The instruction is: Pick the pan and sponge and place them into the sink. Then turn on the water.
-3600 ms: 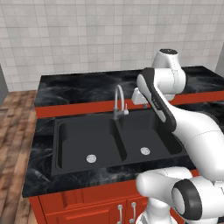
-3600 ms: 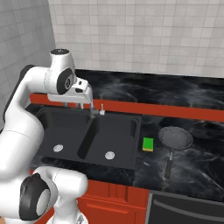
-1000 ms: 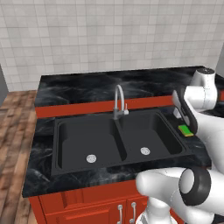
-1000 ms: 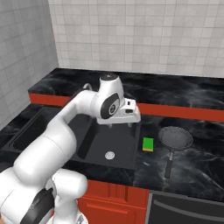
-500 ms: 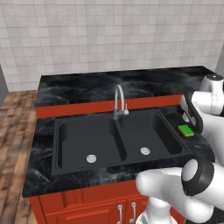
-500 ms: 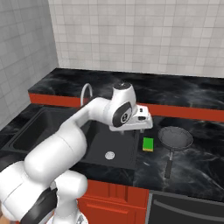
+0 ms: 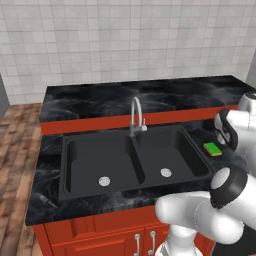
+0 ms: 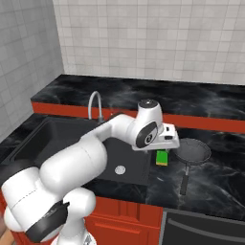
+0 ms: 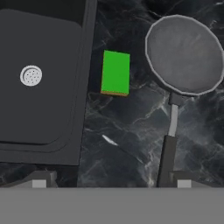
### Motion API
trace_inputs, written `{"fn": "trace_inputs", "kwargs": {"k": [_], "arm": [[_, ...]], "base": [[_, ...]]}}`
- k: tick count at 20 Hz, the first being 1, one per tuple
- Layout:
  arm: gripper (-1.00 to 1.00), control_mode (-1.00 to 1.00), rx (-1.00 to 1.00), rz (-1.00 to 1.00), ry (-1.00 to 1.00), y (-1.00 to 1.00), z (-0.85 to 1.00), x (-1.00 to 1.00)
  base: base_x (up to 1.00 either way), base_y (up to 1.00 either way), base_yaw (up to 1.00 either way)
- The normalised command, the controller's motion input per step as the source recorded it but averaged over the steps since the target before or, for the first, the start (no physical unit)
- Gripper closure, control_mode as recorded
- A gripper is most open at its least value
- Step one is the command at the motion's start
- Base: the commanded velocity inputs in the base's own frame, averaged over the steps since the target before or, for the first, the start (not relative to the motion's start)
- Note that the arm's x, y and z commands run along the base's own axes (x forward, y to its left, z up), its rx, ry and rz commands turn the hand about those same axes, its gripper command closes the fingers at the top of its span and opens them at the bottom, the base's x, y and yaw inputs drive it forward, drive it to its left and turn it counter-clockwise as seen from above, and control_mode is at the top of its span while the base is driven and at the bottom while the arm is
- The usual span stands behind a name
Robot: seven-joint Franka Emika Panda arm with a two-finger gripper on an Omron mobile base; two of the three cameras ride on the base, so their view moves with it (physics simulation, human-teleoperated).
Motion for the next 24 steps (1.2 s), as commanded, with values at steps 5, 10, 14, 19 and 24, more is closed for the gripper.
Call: {"fn": "trace_inputs", "kwargs": {"k": [5, 10, 14, 19, 24], "arm": [[-1.00, -1.00, 0.00, 0.00, 0.00, -0.40, -0.28, 0.11], [-1.00, -1.00, 0.00, 0.00, 0.00, -0.38, -0.27, 0.08], [-1.00, -1.00, 0.00, 0.00, 0.00, -0.36, -0.25, 0.06], [-1.00, -1.00, 0.00, 0.00, 0.00, -0.36, -0.26, 0.05], [-1.00, -1.00, 0.00, 0.00, 0.00, -0.34, -0.24, 0.03]], "base": [[0.00, 0.00, 0.00], [0.00, 0.00, 0.00], [0.00, 0.00, 0.00], [0.00, 0.00, 0.00], [0.00, 0.00, 0.00]]}}
